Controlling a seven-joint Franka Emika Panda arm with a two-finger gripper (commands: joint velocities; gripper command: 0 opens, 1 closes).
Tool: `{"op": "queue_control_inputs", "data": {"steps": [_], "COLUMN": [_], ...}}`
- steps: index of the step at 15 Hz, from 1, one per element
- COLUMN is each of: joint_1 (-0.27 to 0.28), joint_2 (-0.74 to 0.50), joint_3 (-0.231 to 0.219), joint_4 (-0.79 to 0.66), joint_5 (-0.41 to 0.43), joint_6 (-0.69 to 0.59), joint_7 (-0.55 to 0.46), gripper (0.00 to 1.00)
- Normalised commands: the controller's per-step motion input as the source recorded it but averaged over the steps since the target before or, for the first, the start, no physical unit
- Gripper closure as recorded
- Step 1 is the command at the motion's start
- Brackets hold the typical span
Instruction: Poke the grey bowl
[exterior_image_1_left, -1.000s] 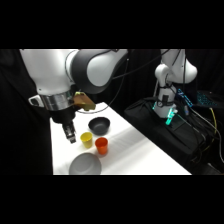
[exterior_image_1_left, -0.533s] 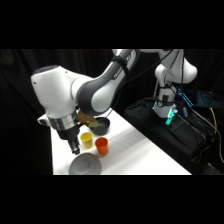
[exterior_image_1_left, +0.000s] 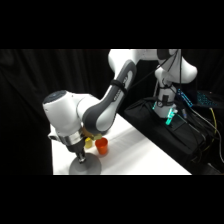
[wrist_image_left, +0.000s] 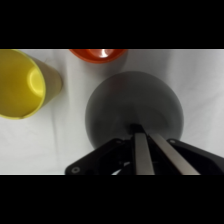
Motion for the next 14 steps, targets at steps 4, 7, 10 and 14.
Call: {"op": "queue_control_inputs", "data": {"steps": [4, 7, 10, 14], "joint_1": [0.024, 0.065, 0.083, 0.065], "joint_2": [-0.27, -0.6, -0.57, -0.34], "joint_3": [0.021, -0.029, -0.063, -0.064], "joint_4": [-0.11, -0.31, -0.25, -0.08], "joint_5": [0.005, -0.043, -0.108, -0.138], "joint_6": [0.01, -0.16, -0.29, -0.33], "joint_7": [-0.09, 0.02, 0.08, 0.09], "gripper": [1.0, 1.0, 1.0, 0.73]}}
